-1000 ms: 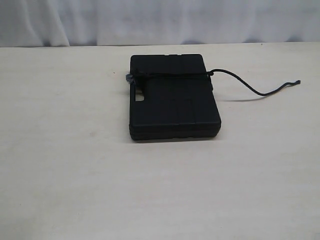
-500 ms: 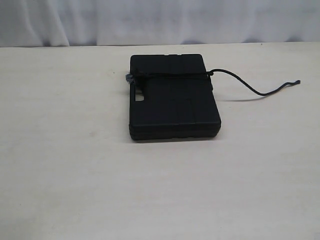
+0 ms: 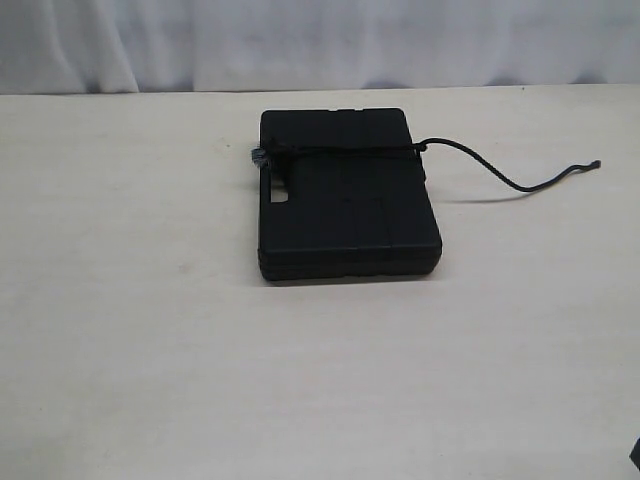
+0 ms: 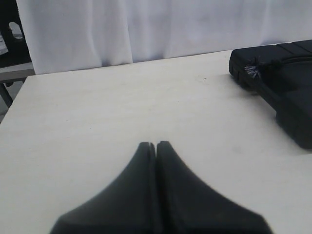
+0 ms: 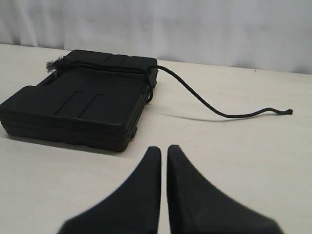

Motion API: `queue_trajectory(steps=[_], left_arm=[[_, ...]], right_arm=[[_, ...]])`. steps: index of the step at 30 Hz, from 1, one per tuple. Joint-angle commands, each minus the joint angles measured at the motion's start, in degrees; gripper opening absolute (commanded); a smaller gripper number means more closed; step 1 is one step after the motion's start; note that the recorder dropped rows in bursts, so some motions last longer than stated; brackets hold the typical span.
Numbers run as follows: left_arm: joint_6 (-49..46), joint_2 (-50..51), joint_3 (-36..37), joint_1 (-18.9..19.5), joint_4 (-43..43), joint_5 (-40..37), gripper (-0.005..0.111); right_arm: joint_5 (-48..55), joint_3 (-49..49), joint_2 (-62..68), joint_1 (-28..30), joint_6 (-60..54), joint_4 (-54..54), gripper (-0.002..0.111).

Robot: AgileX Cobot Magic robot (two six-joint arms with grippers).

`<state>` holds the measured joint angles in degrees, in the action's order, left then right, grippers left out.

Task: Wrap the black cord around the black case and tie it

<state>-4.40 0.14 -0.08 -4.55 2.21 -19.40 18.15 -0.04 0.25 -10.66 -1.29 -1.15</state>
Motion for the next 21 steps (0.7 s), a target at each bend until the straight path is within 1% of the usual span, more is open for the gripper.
queue_trajectory(steps=[1, 8, 21], left_arm=[[-0.1, -0.1, 0.1, 0.3, -0.1, 0.4, 0.000], [-0.1, -0.1, 0.1, 0.3, -0.1, 0.4, 0.000], [-0.1, -0.1, 0.1, 0.3, 0.0, 0.4, 0.000]], right_arm=[[1.1, 0.0, -0.3, 0.3, 1.8, -1.3, 0.004], [1.8, 0.0, -0.3, 0.3, -0.7, -1.3, 0.004], [1.7, 0.0, -0.3, 0.3, -0.3, -1.1, 0.004]])
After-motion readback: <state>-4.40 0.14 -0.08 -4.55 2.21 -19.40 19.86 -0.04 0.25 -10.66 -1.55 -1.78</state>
